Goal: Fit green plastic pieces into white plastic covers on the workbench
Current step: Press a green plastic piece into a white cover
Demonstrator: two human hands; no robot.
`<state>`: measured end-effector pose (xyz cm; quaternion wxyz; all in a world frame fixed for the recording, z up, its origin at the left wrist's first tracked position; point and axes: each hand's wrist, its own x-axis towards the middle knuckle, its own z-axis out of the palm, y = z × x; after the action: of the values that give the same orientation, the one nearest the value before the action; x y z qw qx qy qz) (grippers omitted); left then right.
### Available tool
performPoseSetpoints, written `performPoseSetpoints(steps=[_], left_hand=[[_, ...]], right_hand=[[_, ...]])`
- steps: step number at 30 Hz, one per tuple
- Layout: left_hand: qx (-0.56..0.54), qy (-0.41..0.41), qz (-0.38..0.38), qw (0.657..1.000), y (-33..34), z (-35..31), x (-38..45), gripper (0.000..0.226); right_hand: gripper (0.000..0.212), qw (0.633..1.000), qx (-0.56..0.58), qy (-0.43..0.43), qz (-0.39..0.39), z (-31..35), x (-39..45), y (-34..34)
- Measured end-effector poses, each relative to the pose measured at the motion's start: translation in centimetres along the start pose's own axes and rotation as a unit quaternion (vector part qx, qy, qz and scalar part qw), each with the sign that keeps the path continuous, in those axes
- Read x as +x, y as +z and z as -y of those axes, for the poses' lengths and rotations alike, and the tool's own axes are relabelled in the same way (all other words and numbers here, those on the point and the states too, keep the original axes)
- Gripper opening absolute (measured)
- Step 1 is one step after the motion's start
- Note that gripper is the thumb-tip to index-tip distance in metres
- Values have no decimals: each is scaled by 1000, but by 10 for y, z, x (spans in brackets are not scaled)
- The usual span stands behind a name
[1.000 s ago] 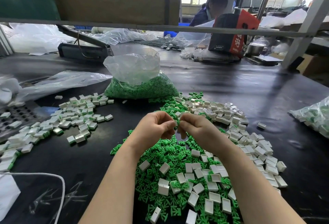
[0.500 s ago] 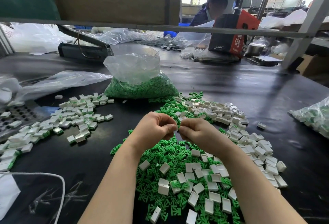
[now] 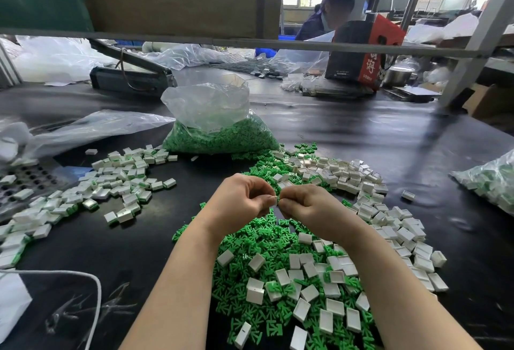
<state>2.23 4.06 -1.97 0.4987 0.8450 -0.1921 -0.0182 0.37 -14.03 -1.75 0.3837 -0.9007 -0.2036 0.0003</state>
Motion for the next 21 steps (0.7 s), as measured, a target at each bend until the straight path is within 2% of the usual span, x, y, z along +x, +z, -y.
performPoseSetpoints(steps=[7,12,17,21], left_hand=[[-10,11,-7,1000,-1,0,0,12],[-30,38,-41,998,1,0,1,12],[-56,47,-51,996,3,0,1,13],[-92,26,-54,994,1,0,0,7]], right_hand=[[35,1000,15,11,1,-1,1,2],[28,990,131,53,9,2,3,4],[37,965,246,91,-24,4,1,3],[26,944,312,108,-22,-1,1,2]])
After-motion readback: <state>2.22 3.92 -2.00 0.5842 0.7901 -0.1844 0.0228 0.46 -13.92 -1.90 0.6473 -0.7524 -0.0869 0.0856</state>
